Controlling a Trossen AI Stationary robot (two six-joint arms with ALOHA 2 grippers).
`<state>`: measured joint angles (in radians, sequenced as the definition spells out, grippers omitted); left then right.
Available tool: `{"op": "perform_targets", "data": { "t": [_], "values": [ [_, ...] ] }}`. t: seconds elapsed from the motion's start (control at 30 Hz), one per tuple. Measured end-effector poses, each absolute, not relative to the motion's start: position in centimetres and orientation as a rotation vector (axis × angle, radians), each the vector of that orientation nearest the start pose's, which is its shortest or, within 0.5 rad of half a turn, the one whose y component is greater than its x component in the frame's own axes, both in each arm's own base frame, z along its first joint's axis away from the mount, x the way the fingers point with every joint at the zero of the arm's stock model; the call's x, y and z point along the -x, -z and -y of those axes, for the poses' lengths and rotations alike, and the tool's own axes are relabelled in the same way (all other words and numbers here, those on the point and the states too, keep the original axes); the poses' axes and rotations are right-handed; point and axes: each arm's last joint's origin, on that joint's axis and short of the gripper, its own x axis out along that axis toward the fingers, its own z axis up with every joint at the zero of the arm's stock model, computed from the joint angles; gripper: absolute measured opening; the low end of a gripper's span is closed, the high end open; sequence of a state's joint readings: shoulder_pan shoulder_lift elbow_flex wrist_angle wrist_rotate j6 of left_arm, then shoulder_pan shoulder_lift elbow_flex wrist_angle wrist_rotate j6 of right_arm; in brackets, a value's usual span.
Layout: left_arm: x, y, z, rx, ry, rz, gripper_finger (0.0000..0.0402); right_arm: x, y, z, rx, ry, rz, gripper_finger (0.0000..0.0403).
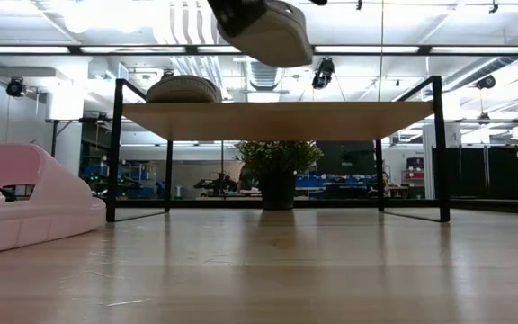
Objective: Pick and place slides into the shelf
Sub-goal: Put the left gray slipper on the shelf
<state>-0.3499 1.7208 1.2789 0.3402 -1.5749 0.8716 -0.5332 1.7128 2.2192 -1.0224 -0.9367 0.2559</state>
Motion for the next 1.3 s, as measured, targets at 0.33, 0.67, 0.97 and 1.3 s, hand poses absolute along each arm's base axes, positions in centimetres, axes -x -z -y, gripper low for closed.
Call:
{"op": "perform_targets", "data": {
  "t": [0.33,0.67,0.97,1.3],
  "values": [
    [-37.9,-29.0,9.6,-0.826,-1.148,-0.596,0.0,-25.6,-51.7,12.9,-0.545,-0.305,-0.365,0.0128],
    [-37.7,-29.1,9.5,-0.799,-1.154,-0.576,0.0,-25.1,-52.1,12.6,-0.548,-0.293,-0.36,0.0128],
    [-37.0,-26.7,9.3,-0.752,-1.165,-0.542,0.0,-25.2,-51.9,12.7,-0.546,-0.293,-0.363,0.0123],
    [-36.5,-25.3,9.6,-0.737,-1.156,-0.524,0.0,-25.4,-51.8,12.8,-0.535,-0.294,-0.364,0.0123]
  ]
}}
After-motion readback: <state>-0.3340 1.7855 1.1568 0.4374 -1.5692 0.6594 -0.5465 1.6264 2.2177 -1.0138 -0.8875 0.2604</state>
